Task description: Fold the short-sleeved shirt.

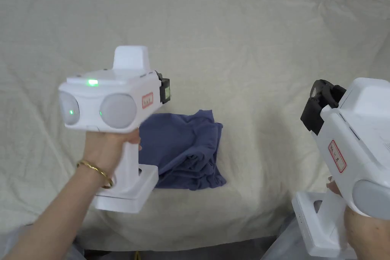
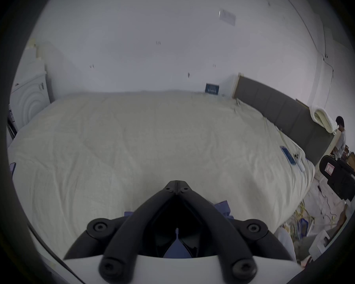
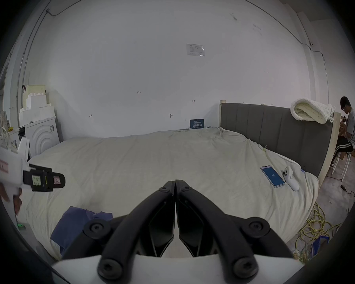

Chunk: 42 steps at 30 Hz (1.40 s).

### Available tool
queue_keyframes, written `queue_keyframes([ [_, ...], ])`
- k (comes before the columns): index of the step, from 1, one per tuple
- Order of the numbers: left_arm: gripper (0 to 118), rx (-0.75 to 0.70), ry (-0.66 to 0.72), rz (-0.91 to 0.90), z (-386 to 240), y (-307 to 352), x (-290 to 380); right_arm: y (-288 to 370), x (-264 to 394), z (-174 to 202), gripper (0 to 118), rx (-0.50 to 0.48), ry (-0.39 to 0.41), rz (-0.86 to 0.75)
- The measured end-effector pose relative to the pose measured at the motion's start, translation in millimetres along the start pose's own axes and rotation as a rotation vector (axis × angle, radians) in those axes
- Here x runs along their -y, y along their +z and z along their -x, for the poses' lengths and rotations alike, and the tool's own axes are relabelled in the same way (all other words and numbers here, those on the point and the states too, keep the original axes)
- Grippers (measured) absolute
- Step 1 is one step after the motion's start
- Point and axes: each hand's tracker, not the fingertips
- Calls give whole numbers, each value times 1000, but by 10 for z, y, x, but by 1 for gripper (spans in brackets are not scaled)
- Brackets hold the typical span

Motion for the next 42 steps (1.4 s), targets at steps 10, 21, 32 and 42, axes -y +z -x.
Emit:
queue_keyframes([
  [10,0,98,-41,62,-494,-344,819,-7,8,-70,0,14,8,9],
  [21,0,175,-132,278,-840,-548,1475,14,78,-144,0,30,5,29],
  [32,0,240,22,253,-737,-384,1086,28,78,-103,0,15,-4,29],
  [42,0,98,50,-136,-214,257,222,48,-29,79,0,-26,5,-6],
])
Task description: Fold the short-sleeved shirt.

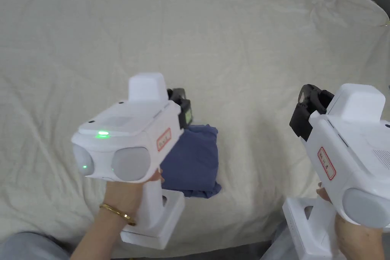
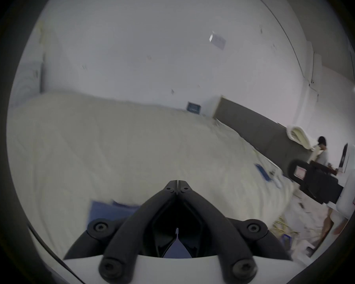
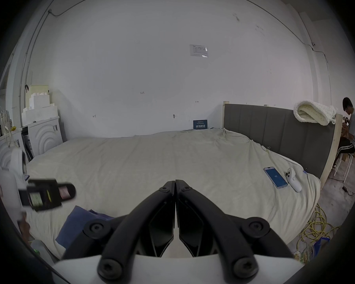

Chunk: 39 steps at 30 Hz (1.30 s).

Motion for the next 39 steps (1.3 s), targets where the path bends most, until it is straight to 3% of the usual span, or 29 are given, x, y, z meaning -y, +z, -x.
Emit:
queue_keyframes([
  [5,0,-201,-84,-101,305,177,-61,-4,-23,140,0,-33,0,-13],
  [10,0,-296,-117,-89,594,275,-4,-67,-1,341,0,-83,-1,-8],
  [22,0,-326,-132,18,950,325,212,-469,547,1096,0,-287,15,169],
  [30,0,-324,-108,72,1060,289,314,-783,1095,1273,0,-292,53,382],
  [34,0,-321,-104,89,1078,275,339,-888,1336,1245,0,-279,34,475],
  [39,0,-317,-107,106,1092,253,351,-914,1376,1286,0,-273,58,471],
])
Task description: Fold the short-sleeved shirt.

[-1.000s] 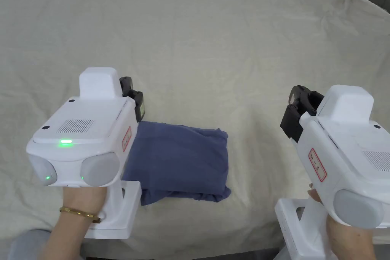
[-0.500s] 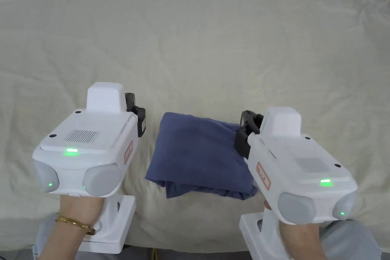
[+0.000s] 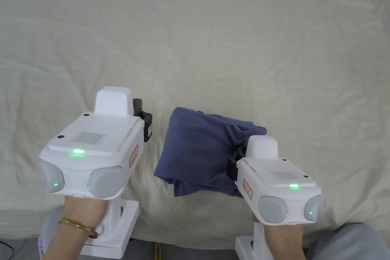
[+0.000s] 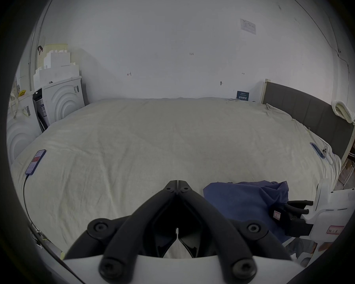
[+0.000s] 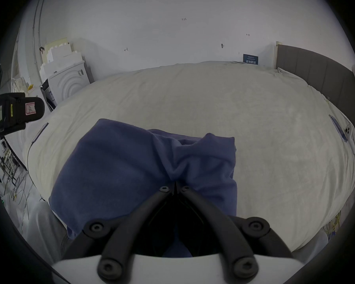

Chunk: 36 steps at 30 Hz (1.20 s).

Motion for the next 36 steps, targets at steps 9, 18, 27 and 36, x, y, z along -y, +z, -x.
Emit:
queue_keyframes([
  [9,28,95,42,78,42,-84,-149,-2,-3,-20,0,-7,-5,8],
  [18,117,390,212,413,400,-561,-375,2,-13,-19,0,-13,7,9],
  [27,117,722,374,701,603,-1181,-48,3,-20,-9,0,-10,9,10],
  [36,101,781,429,746,425,-1375,70,8,-21,-6,0,-9,7,10],
])
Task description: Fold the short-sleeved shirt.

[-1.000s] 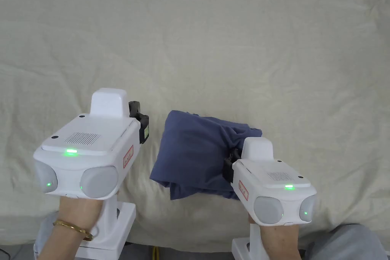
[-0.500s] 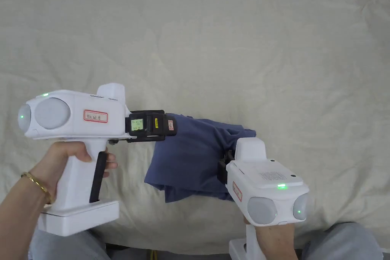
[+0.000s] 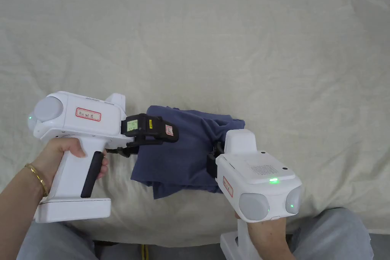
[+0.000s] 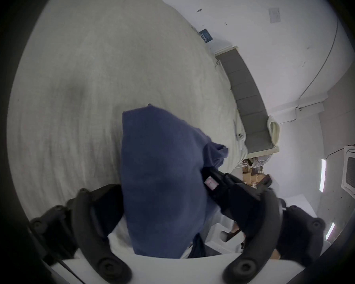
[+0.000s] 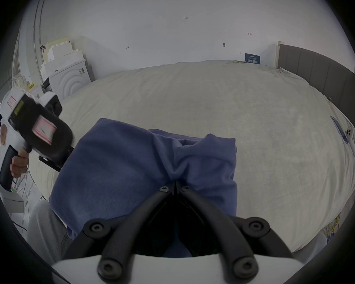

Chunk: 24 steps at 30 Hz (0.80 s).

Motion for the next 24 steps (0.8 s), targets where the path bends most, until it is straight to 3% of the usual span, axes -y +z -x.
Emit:
queue_keyframes([
  [2,84,-41,-32,35,-32,-74,8,0,-2,2,0,0,-1,1],
  [5,71,-65,-76,38,-148,-107,26,-3,-1,2,0,0,-7,1],
  [7,48,-109,-93,49,-175,-111,17,-3,-2,1,0,-1,-8,1],
  [10,28,-140,-51,56,-266,-134,22,-3,-8,4,0,-3,-7,1],
  [15,22,-263,-123,42,-680,-109,80,-4,-18,-9,0,-6,2,2],
  [24,20,-304,-137,39,-1107,146,12,248,-196,-84,0,-49,-4,-53],
])
